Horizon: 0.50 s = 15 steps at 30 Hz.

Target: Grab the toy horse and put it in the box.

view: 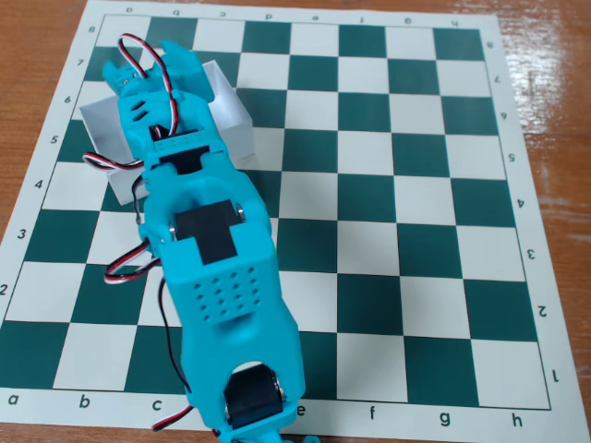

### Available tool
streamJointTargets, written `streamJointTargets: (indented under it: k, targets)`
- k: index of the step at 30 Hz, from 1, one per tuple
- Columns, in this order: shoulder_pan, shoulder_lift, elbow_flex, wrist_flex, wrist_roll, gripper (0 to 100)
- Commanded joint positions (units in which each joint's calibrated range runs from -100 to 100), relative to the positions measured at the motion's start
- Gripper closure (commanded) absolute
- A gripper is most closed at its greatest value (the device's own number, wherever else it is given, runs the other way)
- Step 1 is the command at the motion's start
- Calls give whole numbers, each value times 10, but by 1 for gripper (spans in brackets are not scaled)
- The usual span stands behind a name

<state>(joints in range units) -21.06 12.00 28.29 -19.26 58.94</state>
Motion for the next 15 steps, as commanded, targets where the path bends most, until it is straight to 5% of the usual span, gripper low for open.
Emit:
streamJointTargets:
  k: [1, 15]
  targets:
    - [3, -98, 39, 9, -8, 73]
    - [127, -524, 378, 203, -37, 74]
